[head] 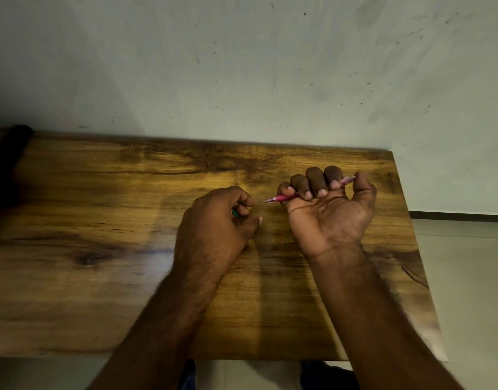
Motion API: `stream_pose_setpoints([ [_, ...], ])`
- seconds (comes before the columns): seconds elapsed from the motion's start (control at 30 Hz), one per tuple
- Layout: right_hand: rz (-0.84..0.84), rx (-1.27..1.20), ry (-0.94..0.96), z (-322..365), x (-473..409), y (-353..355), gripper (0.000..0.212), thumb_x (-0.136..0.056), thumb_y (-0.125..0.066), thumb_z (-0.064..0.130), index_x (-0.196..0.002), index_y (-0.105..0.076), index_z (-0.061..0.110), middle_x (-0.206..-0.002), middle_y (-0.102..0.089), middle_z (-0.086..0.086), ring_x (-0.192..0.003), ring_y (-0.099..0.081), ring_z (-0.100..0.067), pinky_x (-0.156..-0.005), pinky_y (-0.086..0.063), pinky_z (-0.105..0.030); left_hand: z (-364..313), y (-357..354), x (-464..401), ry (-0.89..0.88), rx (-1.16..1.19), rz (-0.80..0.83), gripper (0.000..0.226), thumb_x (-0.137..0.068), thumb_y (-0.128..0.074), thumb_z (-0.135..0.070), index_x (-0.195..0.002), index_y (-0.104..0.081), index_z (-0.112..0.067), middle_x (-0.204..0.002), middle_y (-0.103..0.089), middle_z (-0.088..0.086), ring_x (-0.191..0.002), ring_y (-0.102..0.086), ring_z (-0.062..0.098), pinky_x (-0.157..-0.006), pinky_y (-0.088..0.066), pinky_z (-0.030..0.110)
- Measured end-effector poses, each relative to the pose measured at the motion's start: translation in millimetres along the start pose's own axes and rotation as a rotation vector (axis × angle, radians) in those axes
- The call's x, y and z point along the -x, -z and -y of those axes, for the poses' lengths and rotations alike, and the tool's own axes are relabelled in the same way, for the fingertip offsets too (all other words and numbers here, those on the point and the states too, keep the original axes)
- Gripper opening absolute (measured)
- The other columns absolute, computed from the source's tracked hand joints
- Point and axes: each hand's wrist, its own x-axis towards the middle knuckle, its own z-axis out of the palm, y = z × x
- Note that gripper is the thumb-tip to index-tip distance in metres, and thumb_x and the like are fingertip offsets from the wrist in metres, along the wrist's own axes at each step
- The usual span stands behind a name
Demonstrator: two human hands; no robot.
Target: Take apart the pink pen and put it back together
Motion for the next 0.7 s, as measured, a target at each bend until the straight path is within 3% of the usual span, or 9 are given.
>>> stream_pose_setpoints([
  [0.7, -0.003, -0.015, -0.002, 0.6, -1.0, 1.2, 0.044, -0.088, -0.040, 0.056, -0.067, -0.041, 0.017, -0.061, -0.031, 0.000, -0.058, -0.030, -0.018, -0.065, -0.034, -0.035, 1.6, -1.0, -0.1, 0.018, 0.054, 0.006, 0.025, -0.076, -0.090, -0.035, -0.094, -0.074, -0.035, -0.080, -0.067, -0.019, -0.073, -0.065, -0.001, -0.061, -0.064, 0.038],
])
